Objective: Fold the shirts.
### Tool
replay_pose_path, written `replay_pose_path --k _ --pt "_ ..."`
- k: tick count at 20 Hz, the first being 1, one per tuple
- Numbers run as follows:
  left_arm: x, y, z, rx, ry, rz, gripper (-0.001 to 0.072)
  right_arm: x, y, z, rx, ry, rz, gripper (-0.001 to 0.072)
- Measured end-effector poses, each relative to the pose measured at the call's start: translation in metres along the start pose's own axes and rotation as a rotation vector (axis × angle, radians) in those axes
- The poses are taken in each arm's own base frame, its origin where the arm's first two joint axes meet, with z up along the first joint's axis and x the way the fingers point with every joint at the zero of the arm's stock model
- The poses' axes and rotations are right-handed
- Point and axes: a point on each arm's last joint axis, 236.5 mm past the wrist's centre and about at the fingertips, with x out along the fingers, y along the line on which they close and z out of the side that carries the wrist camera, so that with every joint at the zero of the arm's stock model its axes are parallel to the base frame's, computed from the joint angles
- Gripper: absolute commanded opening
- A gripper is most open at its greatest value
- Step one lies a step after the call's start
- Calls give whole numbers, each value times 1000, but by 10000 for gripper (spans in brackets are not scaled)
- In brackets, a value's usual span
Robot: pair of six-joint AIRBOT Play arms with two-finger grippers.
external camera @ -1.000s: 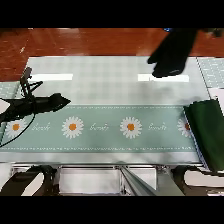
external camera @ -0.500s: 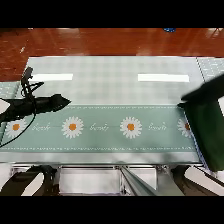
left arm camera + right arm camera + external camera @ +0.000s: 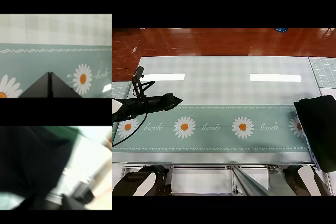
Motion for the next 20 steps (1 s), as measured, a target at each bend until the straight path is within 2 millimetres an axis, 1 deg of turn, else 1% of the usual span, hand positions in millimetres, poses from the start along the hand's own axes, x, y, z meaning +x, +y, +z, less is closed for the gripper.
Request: replay_pose_path --k 1,2,3,4,5,6,7,8,9,10,11,12,13,14,15,16,17,18,19,20 --pt "1 1 0 6 3 1 21 11 -5 -6 14 26 -25 410" --pt "3 3 -1 18 9 4 21 18 -6 -8 17 31 -33 403" --pt "4 6 0 27 13 11 22 21 -3 -5 15 17 -31 319" --pt "4 10 4 34 10 20 21 20 4 3 6 -17 -12 130" --pt "2 11 15 42 -6 25 21 14 22 16 -16 -69 46 23" --pt "-2 9 30 55 -30 25 21 3 47 31 -53 -130 126 23" --pt "-8 1 48 77 -52 18 20 -13 79 45 -115 -200 227 23" --pt "-15 -11 69 112 -82 6 20 -38 123 56 -193 -276 362 23" --pt "-24 -29 92 152 -117 -13 20 -68 169 61 -279 -347 493 23" --pt "-31 -52 112 201 -138 -40 20 -96 211 58 -366 -403 599 23" --pt "-38 -77 129 248 -162 -69 20 -124 254 47 -464 -450 698 23" --pt "-43 -102 144 298 -182 -95 20 -144 290 31 -557 -473 765 23" --pt "-44 -121 151 345 -185 -104 20 -154 322 10 -656 -474 804 23" --pt "-40 -135 152 377 -175 -106 20 -156 349 -12 -741 -466 822 23" --pt "-32 -142 150 395 -155 -92 21 -150 373 -35 -827 -442 817 23" --pt "-17 -139 140 403 -107 -55 21 -139 390 -57 -905 -412 794 23" --pt "-1 -131 129 405 -63 -14 21 -124 404 -78 -981 -379 755 23" --pt "15 -118 118 405 -19 37 21 -106 413 -94 -1044 -352 696 23" --pt "30 -101 108 398 26 93 21 -90 417 -101 -1084 -341 631 23" --pt "40 -83 102 389 59 149 21 -76 419 -103 -1107 -339 564 23"
